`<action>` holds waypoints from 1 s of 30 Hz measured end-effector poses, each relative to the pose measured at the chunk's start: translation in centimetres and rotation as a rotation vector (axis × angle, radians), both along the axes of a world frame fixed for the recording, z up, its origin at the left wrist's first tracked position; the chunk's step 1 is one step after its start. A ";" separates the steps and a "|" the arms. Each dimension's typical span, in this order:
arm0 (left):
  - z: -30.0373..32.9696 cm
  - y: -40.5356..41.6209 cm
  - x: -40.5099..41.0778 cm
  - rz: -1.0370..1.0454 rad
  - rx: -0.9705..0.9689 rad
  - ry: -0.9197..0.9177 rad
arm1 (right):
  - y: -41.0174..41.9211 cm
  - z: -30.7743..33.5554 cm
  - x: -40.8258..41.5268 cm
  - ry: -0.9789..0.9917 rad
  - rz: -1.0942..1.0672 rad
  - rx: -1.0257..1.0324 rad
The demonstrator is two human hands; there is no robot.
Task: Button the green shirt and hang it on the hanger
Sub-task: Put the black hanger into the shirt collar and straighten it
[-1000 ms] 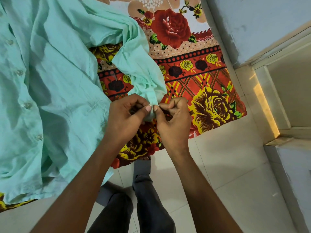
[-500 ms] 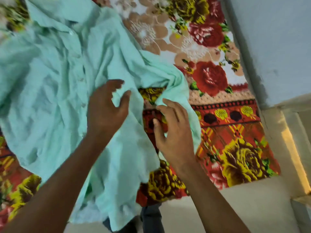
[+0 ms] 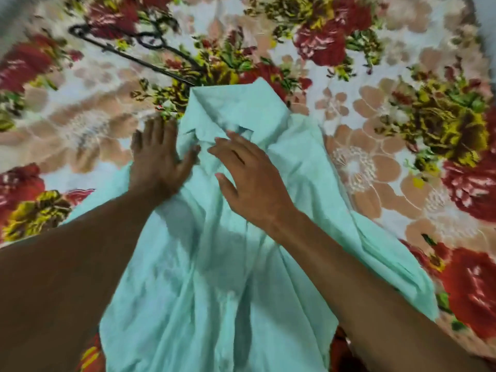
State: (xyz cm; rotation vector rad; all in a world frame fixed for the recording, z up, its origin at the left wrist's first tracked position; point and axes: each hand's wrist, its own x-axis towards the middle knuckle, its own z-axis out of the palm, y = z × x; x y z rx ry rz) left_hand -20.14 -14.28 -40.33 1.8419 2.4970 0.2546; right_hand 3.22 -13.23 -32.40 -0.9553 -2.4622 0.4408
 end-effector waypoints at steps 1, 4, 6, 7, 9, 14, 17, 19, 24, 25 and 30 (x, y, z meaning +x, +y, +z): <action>-0.2 0.2 -0.6 0.002 -0.030 0.003 | 1.6 -0.1 -2.0 -0.014 0.024 -0.012; -0.2 -0.2 -0.7 0.005 -0.047 0.009 | 5.6 0.2 -6.8 -0.002 0.040 -0.034; -0.2 0.2 -0.8 0.006 -0.049 0.005 | 9.3 0.5 -10.4 0.005 0.034 -0.056; -0.1 0.2 -0.7 0.005 -0.040 -0.006 | 11.0 0.6 -11.9 -0.018 0.034 -0.062; -0.4 0.8 -1.3 0.019 -0.018 -0.039 | 14.9 0.5 -15.6 -0.106 0.024 -0.077; -1.2 1.2 -1.7 0.027 0.021 -0.084 | 20.1 -1.7 -21.1 -0.358 -0.054 -0.120; -1.7 1.3 -1.9 0.017 0.043 -0.096 | 21.4 -3.1 -22.2 -0.430 -0.131 -0.074; -1.7 1.5 -1.9 0.004 0.045 -0.101 | 22.2 -3.3 -22.9 -0.405 -0.173 -0.084; -1.7 1.7 -2.1 -0.006 0.039 -0.119 | 24.6 -2.2 -25.2 -0.448 -0.177 -0.248; -1.7 1.7 -2.1 -0.009 0.042 -0.117 | 25.1 -1.8 -25.6 -0.456 -0.167 -0.269; -2.0 1.6 -2.2 -0.011 0.050 -0.104 | 25.1 -0.1 -25.0 -0.384 -0.071 -0.257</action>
